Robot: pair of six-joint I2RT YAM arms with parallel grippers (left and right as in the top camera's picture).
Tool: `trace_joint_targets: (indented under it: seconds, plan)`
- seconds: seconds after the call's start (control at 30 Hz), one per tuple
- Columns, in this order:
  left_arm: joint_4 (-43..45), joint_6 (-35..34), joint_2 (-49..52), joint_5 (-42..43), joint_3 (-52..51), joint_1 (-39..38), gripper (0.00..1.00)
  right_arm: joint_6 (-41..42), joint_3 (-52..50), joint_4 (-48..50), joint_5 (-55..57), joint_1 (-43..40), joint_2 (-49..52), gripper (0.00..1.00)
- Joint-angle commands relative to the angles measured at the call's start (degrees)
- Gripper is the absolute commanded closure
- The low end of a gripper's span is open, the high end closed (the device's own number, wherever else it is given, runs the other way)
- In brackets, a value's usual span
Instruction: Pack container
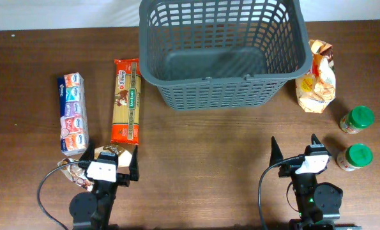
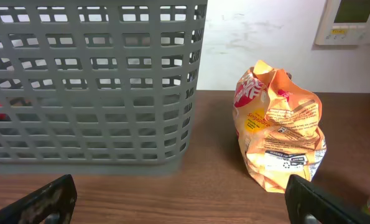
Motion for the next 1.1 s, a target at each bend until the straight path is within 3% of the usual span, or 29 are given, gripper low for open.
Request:
trace_joint_targets:
  seconds: [0.0,0.2,0.4,0.6,0.87,1.07]
  plan:
    - [0.11,0.68,0.33,4.57,-0.74,0.20,0.01,0.07,-0.26,-0.37,-0.57,0.66,-0.55,0.01]
    - [0.28,0.70,0.33,4.57,-0.74,0.20,0.01,3.39,-0.26,-0.28,-1.22,0.66,-0.55,0.01]
    - [0.28,-1.14,0.33,9.22,0.72,0.22,0.01,12.87,0.44,2.69,-6.32,0.63,-0.55,0.01]
    - [-2.49,-2.78,0.33,9.20,4.48,0.22,0.01,12.98,5.70,3.26,-10.49,0.63,-0.52,0.01]
    - [-14.23,-2.73,1.03,9.11,13.49,0.22,0.01,9.62,25.57,-16.24,-5.97,0.59,4.07,0.01]
    - [-19.12,-1.88,4.20,7.58,21.29,0.22,0.01,8.81,49.20,-33.29,0.00,0.59,17.49,0.01]
